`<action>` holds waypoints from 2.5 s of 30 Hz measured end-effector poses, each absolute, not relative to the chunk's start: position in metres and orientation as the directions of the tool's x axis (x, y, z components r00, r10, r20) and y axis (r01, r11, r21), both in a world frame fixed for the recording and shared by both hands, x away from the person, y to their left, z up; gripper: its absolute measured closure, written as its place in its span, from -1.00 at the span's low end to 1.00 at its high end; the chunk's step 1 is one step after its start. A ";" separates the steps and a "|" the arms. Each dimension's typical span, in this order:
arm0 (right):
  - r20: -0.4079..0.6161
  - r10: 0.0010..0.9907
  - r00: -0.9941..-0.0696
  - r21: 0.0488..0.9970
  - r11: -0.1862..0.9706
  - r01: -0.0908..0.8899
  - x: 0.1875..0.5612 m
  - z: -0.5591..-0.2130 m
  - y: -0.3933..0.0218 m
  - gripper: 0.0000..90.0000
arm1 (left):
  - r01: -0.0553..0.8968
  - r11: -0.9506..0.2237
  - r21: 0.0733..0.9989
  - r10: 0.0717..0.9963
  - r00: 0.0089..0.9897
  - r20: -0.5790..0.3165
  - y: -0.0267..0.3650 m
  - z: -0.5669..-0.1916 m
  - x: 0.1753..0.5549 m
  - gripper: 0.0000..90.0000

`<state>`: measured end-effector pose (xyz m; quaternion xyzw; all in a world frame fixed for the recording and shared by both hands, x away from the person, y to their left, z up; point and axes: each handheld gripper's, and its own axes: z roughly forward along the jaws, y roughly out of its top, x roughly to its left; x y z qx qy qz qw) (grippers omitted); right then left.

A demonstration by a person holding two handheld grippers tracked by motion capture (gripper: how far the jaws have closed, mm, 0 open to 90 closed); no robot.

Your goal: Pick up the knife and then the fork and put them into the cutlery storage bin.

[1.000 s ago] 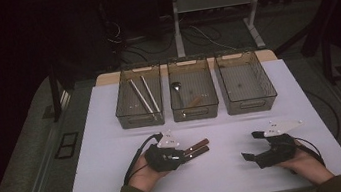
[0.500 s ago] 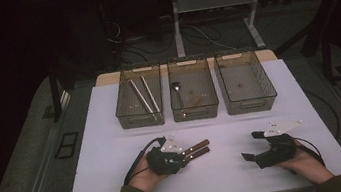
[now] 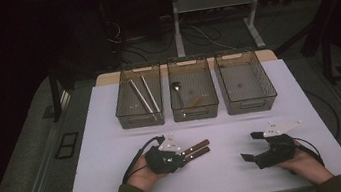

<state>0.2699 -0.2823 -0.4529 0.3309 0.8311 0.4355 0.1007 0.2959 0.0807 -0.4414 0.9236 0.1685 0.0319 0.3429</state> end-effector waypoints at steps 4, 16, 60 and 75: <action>0.127 0.633 -0.764 0.788 0.403 0.465 0.270 -0.451 -0.283 -0.73 | 0.305 -0.699 0.647 0.323 0.942 -0.095 0.079 -0.438 0.297 0.71; 0.166 0.499 -0.850 0.794 0.444 0.416 0.274 -0.421 -0.274 -0.73 | 0.288 -0.673 0.681 0.276 0.952 -0.130 0.071 -0.419 0.297 0.71; 0.126 0.070 -0.990 0.633 0.762 0.135 0.292 -0.390 -0.203 0.67 | -0.020 -0.794 0.608 -0.081 0.994 -0.073 -0.002 -0.369 0.303 0.70; 0.096 0.237 -0.967 0.665 0.707 0.240 0.305 -0.388 -0.230 0.68 | 0.203 -0.570 0.796 0.238 0.968 -0.077 0.070 -0.382 0.316 -0.08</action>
